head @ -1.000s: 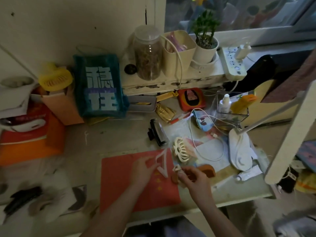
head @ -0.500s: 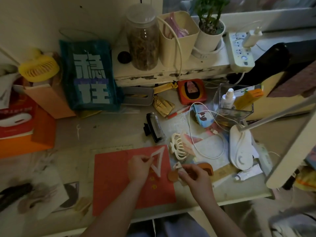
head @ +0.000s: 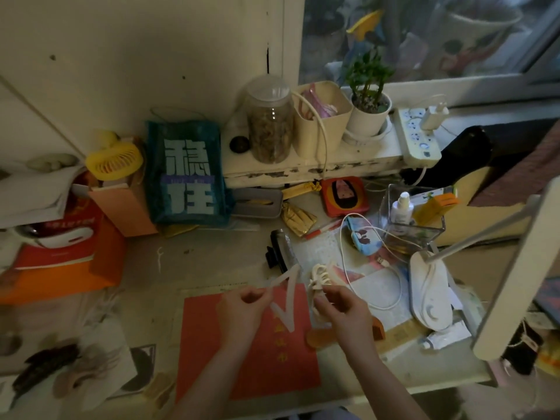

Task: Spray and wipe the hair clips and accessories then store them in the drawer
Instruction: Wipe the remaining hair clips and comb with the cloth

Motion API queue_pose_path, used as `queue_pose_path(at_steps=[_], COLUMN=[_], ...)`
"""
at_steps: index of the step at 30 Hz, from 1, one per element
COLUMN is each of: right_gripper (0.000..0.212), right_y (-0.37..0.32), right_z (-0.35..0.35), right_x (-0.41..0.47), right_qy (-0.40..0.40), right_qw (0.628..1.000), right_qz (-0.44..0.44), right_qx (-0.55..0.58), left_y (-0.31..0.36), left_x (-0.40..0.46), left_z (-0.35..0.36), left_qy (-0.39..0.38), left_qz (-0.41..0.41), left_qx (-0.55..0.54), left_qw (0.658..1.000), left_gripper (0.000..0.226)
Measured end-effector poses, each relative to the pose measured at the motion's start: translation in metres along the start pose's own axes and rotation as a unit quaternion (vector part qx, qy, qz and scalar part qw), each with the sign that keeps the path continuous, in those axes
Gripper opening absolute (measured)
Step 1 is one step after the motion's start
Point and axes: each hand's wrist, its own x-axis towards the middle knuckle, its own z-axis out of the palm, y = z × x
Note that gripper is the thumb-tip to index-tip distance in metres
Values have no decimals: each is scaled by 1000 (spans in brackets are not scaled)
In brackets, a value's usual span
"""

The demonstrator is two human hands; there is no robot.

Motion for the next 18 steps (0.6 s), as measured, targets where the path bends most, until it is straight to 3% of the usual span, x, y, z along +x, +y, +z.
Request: queue_pose_path(at_steps=[6,11,18], right_gripper=[11,6,16], right_y=[-36,-69,-99], right_z=[5,15,20], right_x=[-2,-18,-41], right_qy=[6,-15,-71], right_qw=[998,989,969], right_qz=[-43,-67,-52], right_qx=[39,134,229], left_y=[38,60,77], left_x=[-16,-27,-42], left_z=[-29,-43,-57], left_qy=[13,22,57], left_qz=[43,120,166], left_qx=[-52,-59,-102], left_qw=[998,991,979], left_gripper=[17,21,17])
